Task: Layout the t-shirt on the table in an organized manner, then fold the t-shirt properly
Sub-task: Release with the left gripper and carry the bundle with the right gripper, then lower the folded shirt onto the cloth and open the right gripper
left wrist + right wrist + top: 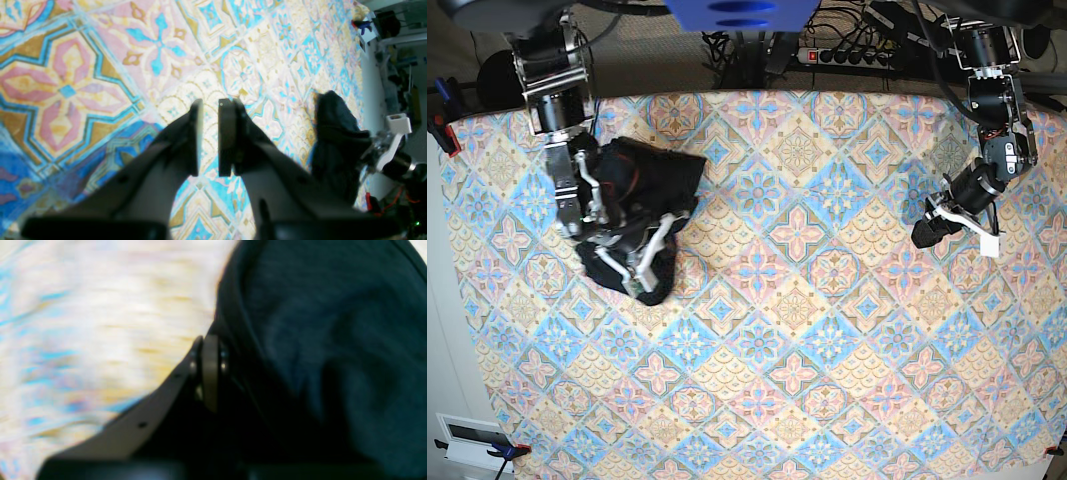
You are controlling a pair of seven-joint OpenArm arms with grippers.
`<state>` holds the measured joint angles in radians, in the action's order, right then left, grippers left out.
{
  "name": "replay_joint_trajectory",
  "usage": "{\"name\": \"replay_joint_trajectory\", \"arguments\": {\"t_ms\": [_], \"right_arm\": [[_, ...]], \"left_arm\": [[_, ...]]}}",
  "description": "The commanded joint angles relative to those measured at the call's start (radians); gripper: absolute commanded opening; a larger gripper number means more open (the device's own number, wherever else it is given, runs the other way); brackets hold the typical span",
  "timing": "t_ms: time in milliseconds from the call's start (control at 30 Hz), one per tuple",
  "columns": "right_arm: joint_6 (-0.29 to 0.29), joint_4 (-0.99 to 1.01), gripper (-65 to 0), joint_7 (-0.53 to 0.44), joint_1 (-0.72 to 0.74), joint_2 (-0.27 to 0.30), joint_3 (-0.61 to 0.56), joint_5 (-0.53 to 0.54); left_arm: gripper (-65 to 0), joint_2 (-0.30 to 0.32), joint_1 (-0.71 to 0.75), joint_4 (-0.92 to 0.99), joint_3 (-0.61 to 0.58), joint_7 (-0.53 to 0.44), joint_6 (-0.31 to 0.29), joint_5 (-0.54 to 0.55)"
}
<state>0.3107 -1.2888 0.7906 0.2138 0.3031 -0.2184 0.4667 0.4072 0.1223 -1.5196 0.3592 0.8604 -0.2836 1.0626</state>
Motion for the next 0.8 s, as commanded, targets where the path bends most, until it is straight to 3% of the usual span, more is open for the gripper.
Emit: {"name": "replay_joint_trajectory", "arguments": {"t_ms": [0, 100, 267, 567, 767], "right_arm": [[0.021, -0.021, -65.0, 0.01, 0.016, 0.015, 0.023, -0.007], [0.06, -0.056, -65.0, 0.054, 0.016, 0.031, 0.063, -0.007], [0.06, -0.214, -65.0, 0.106, 0.011, 0.029, 0.069, -0.007], [0.06, -0.438, -65.0, 0.126, -0.213, -0.015, 0.075, -0.006], [0.06, -0.453, -65.0, 0.125, -0.299, -0.017, 0.075, -0.012]], "left_arm": [[-57.7, 0.017, -0.013, -0.017, 0.008, -0.016, -0.01, 0.018], [-57.7, 0.017, -0.013, -0.017, 0.005, -0.016, -0.01, 0.018], [-57.7, 0.012, -0.016, -0.017, 0.001, -0.016, -0.01, 0.017], [-57.7, -0.009, -0.017, -0.017, 0.002, -0.014, -0.01, 0.015], [-57.7, -0.011, -0.017, -0.017, 0.001, -0.016, -0.01, 0.015]]}}
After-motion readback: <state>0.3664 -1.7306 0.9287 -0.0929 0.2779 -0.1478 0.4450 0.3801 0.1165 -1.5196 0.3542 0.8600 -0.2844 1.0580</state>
